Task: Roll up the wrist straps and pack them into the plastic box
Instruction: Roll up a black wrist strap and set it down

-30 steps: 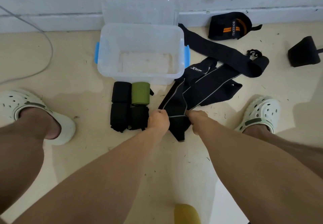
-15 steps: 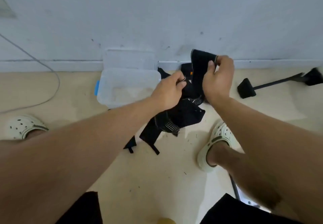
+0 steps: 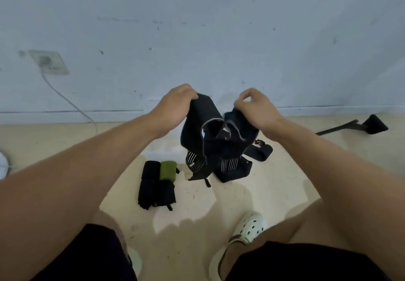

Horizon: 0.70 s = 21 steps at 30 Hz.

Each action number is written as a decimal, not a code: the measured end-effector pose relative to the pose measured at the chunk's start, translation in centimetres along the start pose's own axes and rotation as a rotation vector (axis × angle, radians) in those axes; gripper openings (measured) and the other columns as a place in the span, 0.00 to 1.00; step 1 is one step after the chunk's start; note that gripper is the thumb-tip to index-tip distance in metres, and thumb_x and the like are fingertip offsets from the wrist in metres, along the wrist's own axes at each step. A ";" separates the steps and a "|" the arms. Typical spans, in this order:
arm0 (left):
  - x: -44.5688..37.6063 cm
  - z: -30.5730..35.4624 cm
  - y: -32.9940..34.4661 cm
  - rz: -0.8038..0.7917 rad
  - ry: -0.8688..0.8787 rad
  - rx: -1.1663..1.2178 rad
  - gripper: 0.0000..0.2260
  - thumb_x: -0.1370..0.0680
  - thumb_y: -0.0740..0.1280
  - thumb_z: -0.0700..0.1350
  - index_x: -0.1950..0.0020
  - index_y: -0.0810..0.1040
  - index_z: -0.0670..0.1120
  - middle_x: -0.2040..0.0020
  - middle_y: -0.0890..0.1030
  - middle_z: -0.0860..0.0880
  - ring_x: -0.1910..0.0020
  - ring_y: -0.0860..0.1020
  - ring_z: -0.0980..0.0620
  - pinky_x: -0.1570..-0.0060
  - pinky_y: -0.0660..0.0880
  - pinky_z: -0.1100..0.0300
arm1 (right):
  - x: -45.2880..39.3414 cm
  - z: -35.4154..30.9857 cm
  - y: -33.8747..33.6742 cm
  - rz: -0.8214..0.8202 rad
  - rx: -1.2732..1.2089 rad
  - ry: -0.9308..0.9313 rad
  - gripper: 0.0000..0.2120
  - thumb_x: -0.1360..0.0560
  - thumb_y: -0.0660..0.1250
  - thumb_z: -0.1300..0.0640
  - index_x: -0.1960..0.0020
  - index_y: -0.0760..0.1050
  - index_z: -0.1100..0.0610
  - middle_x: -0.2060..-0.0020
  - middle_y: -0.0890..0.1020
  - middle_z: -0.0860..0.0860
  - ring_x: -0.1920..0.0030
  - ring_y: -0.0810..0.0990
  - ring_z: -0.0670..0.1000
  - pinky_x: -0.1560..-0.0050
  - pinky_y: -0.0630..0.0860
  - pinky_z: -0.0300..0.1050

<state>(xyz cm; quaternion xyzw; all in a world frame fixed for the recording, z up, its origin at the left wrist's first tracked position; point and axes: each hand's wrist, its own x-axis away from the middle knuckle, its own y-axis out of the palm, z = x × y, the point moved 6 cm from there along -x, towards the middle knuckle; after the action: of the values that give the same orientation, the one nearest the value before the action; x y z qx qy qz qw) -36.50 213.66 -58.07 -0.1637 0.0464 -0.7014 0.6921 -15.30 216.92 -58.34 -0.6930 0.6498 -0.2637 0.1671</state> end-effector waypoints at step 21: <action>-2.9 -3.4 -1.8 0.084 -0.242 0.398 0.10 0.21 0.64 0.46 0.61 0.72 0.46 0.74 0.72 0.52 0.77 0.73 0.53 0.74 0.70 0.66 | -3.0 10.5 9.0 -0.585 0.635 0.057 0.41 0.32 0.81 0.41 0.23 0.70 0.47 0.39 0.80 0.48 0.37 0.79 0.53 0.39 0.73 0.40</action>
<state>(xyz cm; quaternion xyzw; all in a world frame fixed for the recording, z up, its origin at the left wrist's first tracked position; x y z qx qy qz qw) -39.20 216.02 -61.21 -0.1048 -0.1692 -0.6427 0.7398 -16.56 217.78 -72.36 -0.7545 0.3172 -0.5060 0.2722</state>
